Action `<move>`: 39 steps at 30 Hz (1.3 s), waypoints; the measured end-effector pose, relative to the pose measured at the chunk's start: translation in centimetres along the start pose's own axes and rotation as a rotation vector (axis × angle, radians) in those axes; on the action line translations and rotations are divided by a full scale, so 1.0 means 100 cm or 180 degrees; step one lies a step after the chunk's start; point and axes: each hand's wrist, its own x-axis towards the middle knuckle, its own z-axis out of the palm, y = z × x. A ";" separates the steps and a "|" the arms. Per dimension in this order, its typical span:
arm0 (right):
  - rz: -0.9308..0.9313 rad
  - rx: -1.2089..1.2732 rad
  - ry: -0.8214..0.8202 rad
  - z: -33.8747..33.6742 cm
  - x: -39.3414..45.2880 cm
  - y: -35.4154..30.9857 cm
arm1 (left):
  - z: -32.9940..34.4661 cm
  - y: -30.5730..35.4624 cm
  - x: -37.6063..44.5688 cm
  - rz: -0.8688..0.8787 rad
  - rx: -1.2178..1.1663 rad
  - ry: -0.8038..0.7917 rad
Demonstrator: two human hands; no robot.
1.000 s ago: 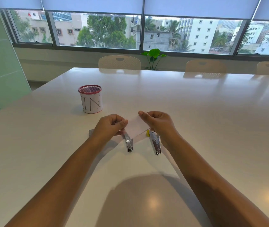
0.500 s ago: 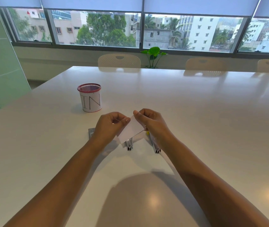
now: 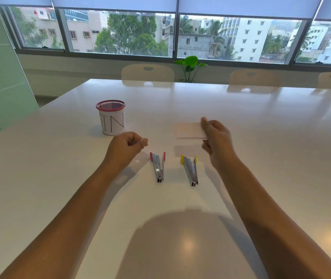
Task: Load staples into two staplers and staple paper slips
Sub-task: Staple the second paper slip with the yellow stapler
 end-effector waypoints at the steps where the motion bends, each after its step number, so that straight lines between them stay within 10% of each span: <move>1: 0.0097 0.0274 0.0182 -0.009 0.006 -0.002 | 0.000 -0.002 0.001 -0.0050 -0.0046 0.0082; 10: 0.0667 0.1038 -0.0207 -0.002 0.000 0.000 | 0.016 -0.003 -0.003 -0.0218 -0.0357 -0.0077; 22: 0.0773 -0.0352 -0.1754 0.028 -0.028 0.017 | 0.020 -0.007 -0.005 -0.0227 -0.0378 -0.0044; 39: 0.0767 -0.0190 -0.1865 0.034 -0.034 0.025 | 0.032 -0.013 -0.009 0.0364 0.0188 -0.0085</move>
